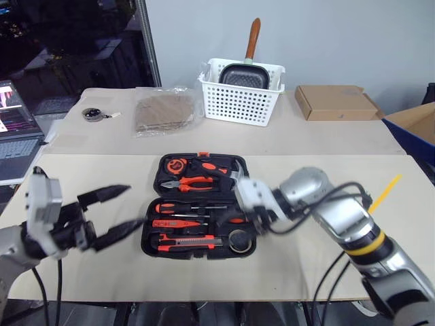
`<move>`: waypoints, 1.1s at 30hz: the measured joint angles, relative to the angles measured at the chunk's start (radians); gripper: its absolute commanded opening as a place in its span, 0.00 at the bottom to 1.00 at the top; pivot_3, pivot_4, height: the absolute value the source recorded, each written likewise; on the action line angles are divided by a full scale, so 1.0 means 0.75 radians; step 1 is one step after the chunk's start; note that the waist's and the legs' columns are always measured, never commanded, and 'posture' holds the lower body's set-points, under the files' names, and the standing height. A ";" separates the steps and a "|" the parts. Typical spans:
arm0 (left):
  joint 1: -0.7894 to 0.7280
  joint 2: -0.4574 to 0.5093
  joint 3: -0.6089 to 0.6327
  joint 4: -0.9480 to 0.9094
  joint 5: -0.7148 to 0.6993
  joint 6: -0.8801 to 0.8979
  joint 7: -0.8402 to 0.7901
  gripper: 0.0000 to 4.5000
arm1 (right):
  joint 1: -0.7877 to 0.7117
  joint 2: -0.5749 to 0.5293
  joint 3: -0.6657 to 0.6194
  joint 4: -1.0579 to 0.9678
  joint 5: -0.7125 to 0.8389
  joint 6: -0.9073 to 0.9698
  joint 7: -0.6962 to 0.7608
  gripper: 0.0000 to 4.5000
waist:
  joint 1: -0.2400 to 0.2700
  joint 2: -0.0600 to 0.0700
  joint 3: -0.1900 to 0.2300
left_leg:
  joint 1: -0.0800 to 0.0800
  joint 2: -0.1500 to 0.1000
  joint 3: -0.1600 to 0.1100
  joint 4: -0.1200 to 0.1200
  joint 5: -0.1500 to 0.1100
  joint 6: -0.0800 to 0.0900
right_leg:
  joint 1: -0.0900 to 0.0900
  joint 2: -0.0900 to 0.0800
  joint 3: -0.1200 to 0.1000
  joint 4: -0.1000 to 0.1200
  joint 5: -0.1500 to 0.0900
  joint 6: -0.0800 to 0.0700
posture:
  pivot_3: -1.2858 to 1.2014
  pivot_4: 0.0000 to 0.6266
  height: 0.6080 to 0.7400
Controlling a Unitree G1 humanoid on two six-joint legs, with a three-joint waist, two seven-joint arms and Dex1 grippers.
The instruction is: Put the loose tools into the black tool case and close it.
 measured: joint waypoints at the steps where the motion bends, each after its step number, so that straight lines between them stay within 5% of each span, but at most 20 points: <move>1: -0.048 0.014 -0.034 0.008 0.016 0.081 0.112 1.00 | -0.023 0.015 -0.045 0.034 0.001 0.025 -0.057 0.57 | 0.002 -0.001 -0.001 | 0.001 0.000 0.000 0.000 0.000 0.000 | 0.001 0.000 0.000 0.001 0.000 0.000 | 0.52 0.24 1.00; 3: -0.254 0.027 -0.129 0.107 0.023 0.322 0.339 1.00 | -0.062 0.073 -0.136 0.163 0.015 0.125 -0.184 0.57 | 0.012 -0.003 -0.001 | 0.002 -0.002 0.000 0.000 0.003 -0.001 | 0.000 0.000 -0.001 0.005 0.000 0.000 | 0.52 0.24 1.00; 9: -0.801 -0.043 -0.417 0.554 0.128 0.662 0.568 1.00 | -0.224 0.093 -0.161 0.523 -0.079 0.348 -0.462 0.57 | 0.009 -0.003 0.000 | -0.004 -0.004 0.000 -0.002 0.005 -0.003 | -0.005 0.001 -0.001 0.005 0.000 -0.001 | 0.52 0.24 1.00; 14: -1.027 -0.077 -0.568 0.905 0.248 0.712 0.515 1.00 | -0.266 0.068 -0.058 0.598 -0.221 0.452 -0.624 0.57 | -0.021 -0.003 -0.001 | -0.026 -0.004 0.000 -0.004 0.014 -0.019 | -0.026 0.001 0.001 0.009 0.001 0.000 | 0.52 0.24 1.00; 24: -1.252 -0.156 -0.746 1.319 0.457 0.624 0.282 1.00 | -0.369 0.115 -0.103 0.870 -0.156 0.662 -0.644 0.57 | -0.033 -0.003 -0.001 | -0.029 -0.005 0.000 -0.004 0.014 -0.018 | -0.027 0.001 -0.001 0.007 0.001 0.001 | 0.52 0.24 1.00; 26: -1.269 -0.168 -0.750 1.351 0.490 0.617 0.260 0.88 | -0.387 0.125 -0.106 0.908 -0.155 0.662 -0.645 0.57 | -0.033 -0.003 -0.001 | -0.027 -0.005 0.000 -0.004 0.014 -0.018 | -0.026 0.001 -0.001 0.008 0.001 0.001 | 0.52 0.24 1.00; 33: -1.319 -0.242 -0.724 1.460 0.535 0.573 0.202 0.32 | -0.429 0.181 -0.108 1.033 -0.148 0.639 -0.638 0.09 | -0.029 -0.003 -0.001 | -0.020 -0.006 -0.001 -0.003 0.012 -0.008 | -0.022 -0.001 0.000 0.013 0.001 0.001 | 0.52 0.24 1.00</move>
